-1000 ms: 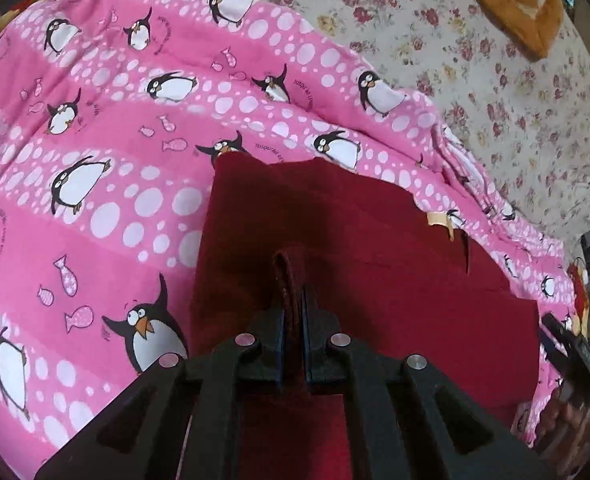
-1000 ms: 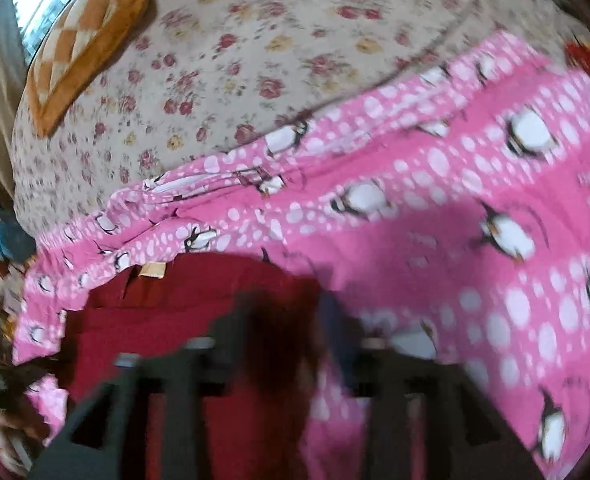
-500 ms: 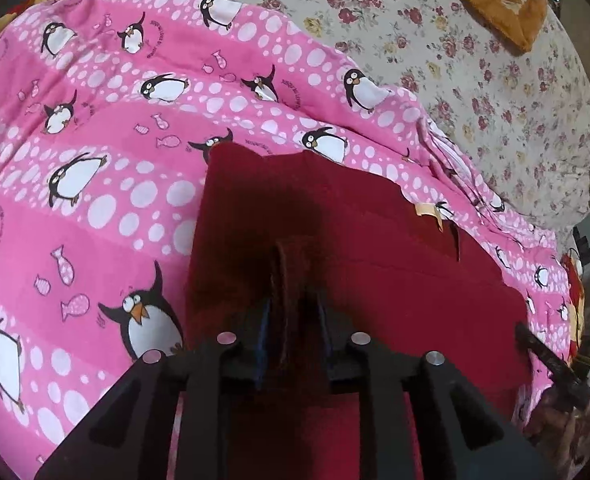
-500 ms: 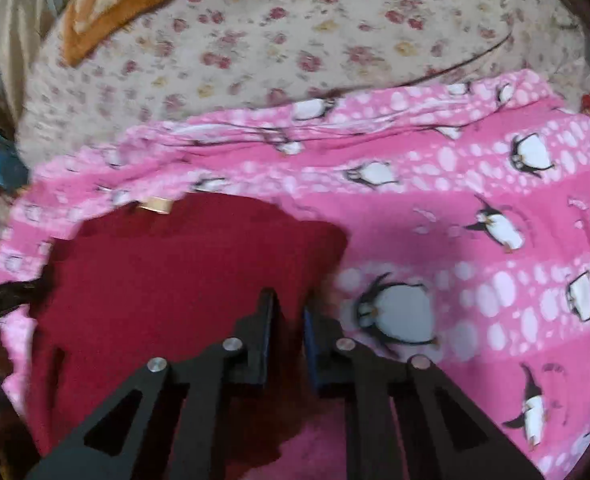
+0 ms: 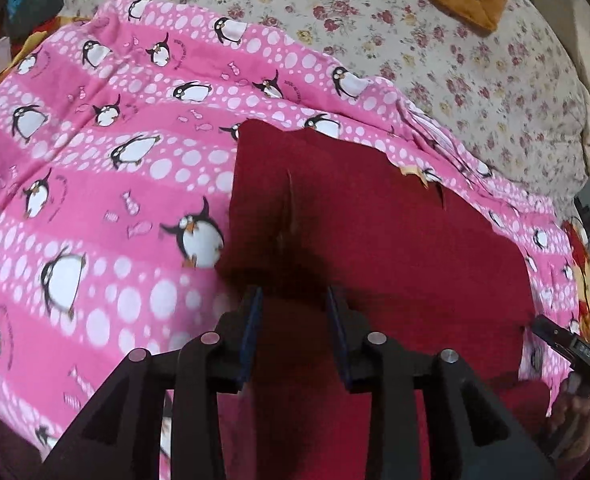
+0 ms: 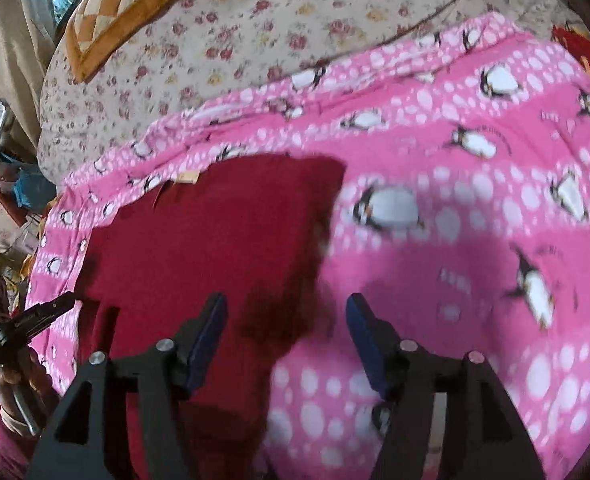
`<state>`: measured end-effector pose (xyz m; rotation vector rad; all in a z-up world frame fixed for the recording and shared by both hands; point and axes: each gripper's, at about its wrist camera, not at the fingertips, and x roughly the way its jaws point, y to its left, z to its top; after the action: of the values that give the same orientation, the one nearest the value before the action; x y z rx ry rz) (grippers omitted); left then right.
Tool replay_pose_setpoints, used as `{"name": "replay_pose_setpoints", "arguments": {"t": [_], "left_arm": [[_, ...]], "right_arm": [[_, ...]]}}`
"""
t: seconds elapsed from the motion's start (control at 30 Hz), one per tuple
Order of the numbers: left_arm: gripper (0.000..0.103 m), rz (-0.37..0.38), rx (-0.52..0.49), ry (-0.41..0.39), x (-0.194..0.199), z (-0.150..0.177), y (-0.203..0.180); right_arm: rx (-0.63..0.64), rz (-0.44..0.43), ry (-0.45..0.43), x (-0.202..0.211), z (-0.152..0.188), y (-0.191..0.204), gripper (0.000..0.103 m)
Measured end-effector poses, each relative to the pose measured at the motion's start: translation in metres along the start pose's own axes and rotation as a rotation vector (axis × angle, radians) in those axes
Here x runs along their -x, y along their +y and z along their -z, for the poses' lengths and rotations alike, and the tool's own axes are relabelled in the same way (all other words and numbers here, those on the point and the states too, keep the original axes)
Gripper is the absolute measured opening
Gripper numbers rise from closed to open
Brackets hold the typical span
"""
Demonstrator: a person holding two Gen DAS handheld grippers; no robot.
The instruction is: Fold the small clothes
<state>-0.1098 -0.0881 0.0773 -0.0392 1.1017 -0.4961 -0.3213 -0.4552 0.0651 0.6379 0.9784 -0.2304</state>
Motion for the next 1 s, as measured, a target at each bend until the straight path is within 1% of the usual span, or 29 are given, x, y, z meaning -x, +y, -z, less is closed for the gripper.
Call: {"name": "replay_pose_setpoints", "arguments": {"t": [0.17, 0.3, 0.4, 0.47, 0.6, 0.7, 1.0], "left_arm": [[0.012, -0.015, -0.029, 0.0, 0.014, 0.024, -0.007], [0.012, -0.03, -0.043, 0.005, 0.018, 0.04, -0.009], [0.012, -0.022, -0.031, 0.007, 0.02, 0.048, -0.007], [0.012, -0.021, -0.024, 0.009, 0.02, 0.053, -0.006], [0.012, -0.02, -0.007, 0.018, 0.018, 0.062, -0.002], [0.012, -0.015, 0.01, 0.031, 0.015, 0.067, 0.001], [0.012, -0.009, 0.059, 0.061, 0.008, 0.082, 0.009]], "right_arm": [[0.002, -0.019, 0.034, -0.005, 0.024, 0.005, 0.066], [0.022, -0.01, 0.029, -0.004, 0.033, 0.014, 0.066], [-0.005, -0.03, 0.031, 0.0, 0.035, 0.017, 0.066], [0.002, -0.034, 0.034, 0.002, 0.037, 0.02, 0.066], [0.023, -0.028, 0.043, 0.004, 0.043, 0.022, 0.067], [0.008, -0.032, 0.047, 0.0, 0.047, 0.02, 0.067], [0.038, -0.009, 0.023, -0.005, 0.05, 0.026, 0.067]]}}
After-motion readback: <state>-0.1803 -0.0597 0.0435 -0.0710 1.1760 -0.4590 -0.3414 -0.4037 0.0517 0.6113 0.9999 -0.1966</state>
